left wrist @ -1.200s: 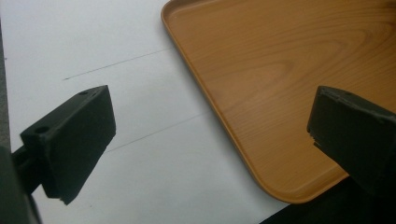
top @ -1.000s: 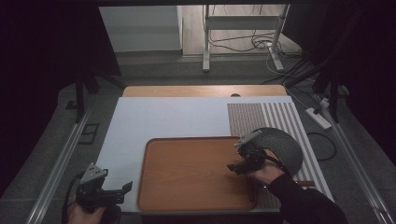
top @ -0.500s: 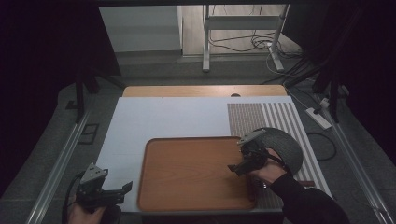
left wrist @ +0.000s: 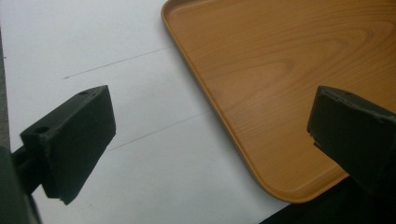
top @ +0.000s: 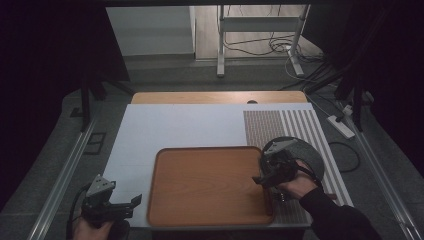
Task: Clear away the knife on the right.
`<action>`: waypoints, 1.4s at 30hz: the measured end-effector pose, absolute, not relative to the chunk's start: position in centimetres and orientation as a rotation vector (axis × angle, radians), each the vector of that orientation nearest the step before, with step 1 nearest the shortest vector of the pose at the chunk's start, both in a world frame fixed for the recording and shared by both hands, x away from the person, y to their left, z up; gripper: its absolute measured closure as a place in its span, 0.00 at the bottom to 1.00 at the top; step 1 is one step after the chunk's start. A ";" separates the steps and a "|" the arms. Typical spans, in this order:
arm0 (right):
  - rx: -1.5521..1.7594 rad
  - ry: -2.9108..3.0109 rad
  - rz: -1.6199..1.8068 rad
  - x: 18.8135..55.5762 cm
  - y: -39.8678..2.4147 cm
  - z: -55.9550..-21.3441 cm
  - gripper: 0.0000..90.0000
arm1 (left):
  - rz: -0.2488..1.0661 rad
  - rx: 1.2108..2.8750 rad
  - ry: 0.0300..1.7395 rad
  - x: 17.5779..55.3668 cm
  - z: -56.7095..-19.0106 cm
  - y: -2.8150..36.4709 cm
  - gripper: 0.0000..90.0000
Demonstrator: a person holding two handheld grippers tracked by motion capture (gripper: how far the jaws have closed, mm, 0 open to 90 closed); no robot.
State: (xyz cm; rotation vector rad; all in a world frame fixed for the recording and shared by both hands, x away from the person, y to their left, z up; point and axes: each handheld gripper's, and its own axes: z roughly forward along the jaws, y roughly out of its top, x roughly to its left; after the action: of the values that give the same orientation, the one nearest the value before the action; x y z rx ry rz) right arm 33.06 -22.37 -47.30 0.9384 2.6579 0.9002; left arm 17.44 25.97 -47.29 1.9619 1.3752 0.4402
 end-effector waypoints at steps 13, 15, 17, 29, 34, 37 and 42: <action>1.007 2.586 0.944 31.4 -25.2 -46.5 0.00 | 0.439 1.963 1.377 17.5 -47.3 26.0 0.02; 1.024 2.563 0.950 31.1 -25.9 -46.3 0.00 | 0.438 1.962 1.377 17.5 -47.3 26.0 0.02; 1.058 2.528 0.968 30.6 -26.8 -46.1 0.00 | 0.438 1.963 1.378 17.5 -47.3 26.0 0.02; 1.178 2.413 1.000 28.3 -30.5 -45.6 0.00 | 0.437 1.963 1.381 17.4 -47.3 26.0 0.02; 1.227 2.379 1.008 27.1 -31.9 -45.6 0.00 | 0.436 1.963 1.384 17.5 -47.3 26.0 0.02; 1.246 2.361 1.009 26.5 -32.4 -45.7 0.00 | 0.436 1.964 1.383 17.4 -47.3 26.0 0.02; 1.260 2.337 1.009 25.7 -33.0 -45.5 0.00 | 0.436 1.963 1.384 17.4 -47.3 26.0 0.02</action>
State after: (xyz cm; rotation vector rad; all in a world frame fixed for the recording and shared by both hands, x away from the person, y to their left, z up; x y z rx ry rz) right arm 25.73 -33.03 -45.48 1.2596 2.3367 1.0089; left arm 17.41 26.03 -47.33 1.9628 1.3841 0.4357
